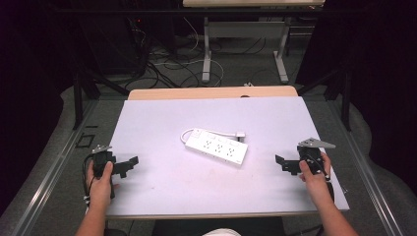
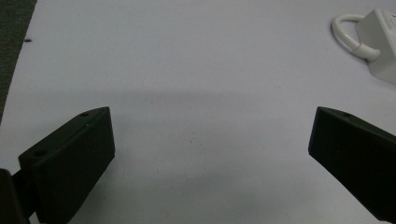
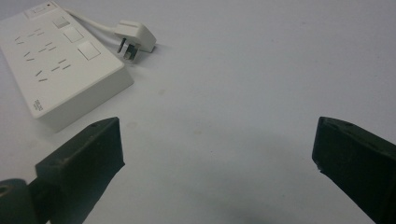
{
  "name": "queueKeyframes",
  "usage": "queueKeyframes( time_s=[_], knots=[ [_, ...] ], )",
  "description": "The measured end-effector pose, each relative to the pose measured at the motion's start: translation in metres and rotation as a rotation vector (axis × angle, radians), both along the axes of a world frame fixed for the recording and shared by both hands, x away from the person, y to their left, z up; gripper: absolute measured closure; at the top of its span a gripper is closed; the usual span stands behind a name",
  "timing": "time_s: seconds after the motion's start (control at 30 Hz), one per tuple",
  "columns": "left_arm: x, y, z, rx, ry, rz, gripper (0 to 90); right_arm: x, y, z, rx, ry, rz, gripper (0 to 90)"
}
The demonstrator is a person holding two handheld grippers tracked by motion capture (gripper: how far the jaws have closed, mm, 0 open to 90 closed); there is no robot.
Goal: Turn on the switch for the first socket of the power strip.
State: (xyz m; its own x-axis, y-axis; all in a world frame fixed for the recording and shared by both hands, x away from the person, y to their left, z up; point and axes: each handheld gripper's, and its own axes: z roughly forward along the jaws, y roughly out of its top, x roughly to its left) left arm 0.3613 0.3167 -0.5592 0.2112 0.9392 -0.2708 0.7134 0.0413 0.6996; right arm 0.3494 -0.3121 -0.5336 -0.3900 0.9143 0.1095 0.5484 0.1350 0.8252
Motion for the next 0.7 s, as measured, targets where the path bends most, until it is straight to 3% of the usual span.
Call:
queueKeyframes(
  time_s=[0.7],
  knots=[
    [0.0026,-0.0014,-0.0033,0.012,0.02,-0.006,0.6,0.0012,-0.0034,-0.0031,0.003,0.016,-0.011,1.4]
  ],
)
